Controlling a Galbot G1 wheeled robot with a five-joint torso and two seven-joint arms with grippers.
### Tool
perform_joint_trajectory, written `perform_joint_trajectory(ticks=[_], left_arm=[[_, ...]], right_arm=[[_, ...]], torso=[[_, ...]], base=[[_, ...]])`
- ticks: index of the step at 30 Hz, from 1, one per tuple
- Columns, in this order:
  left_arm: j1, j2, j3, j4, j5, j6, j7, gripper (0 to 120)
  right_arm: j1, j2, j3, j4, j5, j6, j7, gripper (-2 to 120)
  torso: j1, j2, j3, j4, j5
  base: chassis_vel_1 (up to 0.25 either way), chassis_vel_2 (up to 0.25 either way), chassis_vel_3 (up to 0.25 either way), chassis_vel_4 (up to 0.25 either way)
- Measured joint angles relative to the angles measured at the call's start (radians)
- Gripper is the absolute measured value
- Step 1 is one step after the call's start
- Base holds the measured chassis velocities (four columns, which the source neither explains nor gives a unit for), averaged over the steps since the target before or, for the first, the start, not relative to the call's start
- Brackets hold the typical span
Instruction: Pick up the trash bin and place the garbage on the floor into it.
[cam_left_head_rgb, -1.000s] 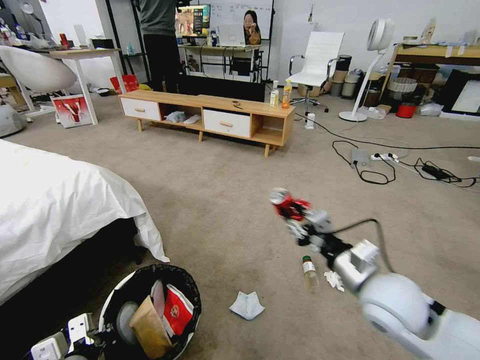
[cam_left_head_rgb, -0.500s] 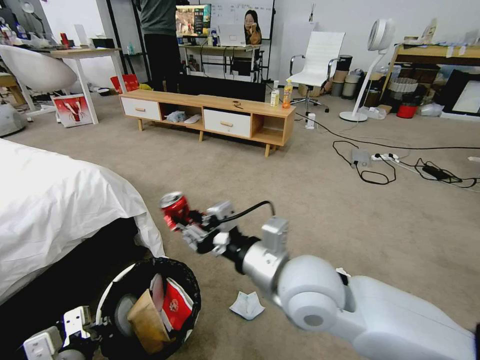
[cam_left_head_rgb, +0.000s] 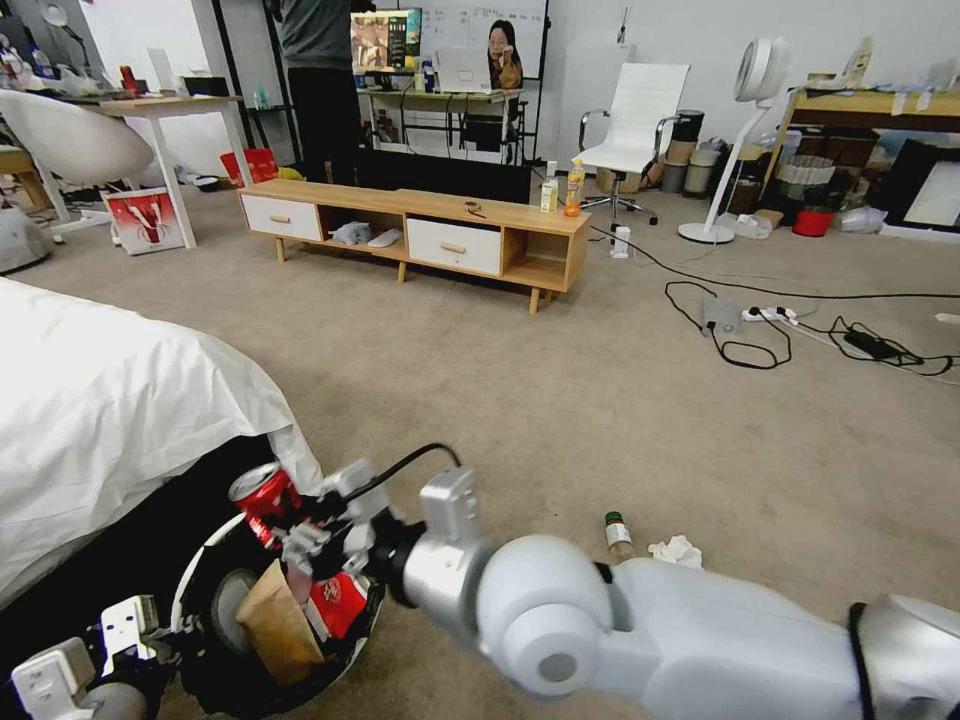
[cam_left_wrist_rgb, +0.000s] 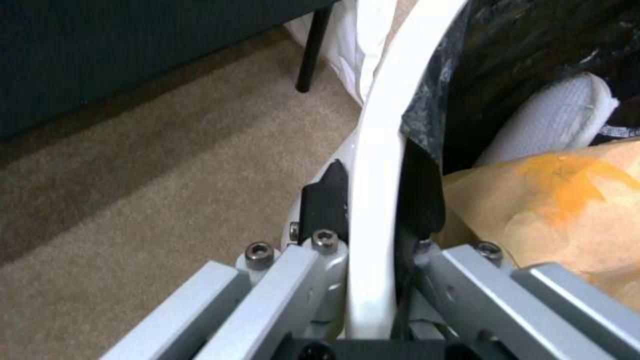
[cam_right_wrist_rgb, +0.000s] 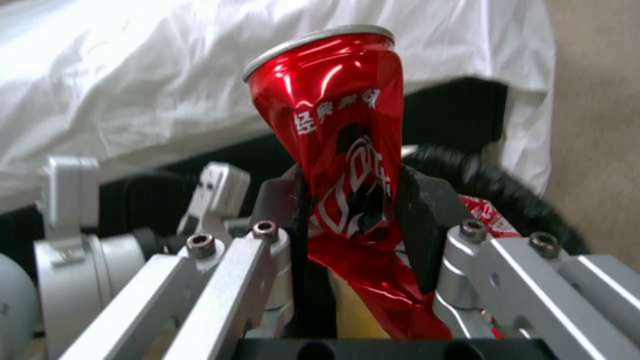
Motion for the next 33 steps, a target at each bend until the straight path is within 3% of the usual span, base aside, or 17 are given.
perform_joint_trajectory(ticks=[14, 23, 33], left_arm=[[0.002, 0.003, -0.009, -0.005, -0.010, -0.001, 0.000, 1], [0.003, 0.000, -0.004, -0.006, -0.010, -0.001, 0.001, 1], [0.000, -0.005, 0.005, -0.004, -0.006, -0.001, 0.002, 1]], right_arm=[[-0.076, 0.050, -0.031, -0.090, -0.047, -0.019, 0.017, 27], [-0.118, 0.039, -0.031, -0.107, -0.075, -0.020, 0.016, 27], [-0.180, -0.024, -0.020, -0.112, -0.113, -0.022, 0.011, 27]], torso=[[0.000, 0.000, 0.000, -0.0001, 0.0002], [0.000, 0.000, 0.000, -0.0001, 0.0003], [0.000, 0.000, 0.000, -0.0002, 0.0003]], base=[[0.000, 0.000, 0.000, 0.000], [0.000, 0.000, 0.000, 0.000], [0.000, 0.000, 0.000, 0.000]])
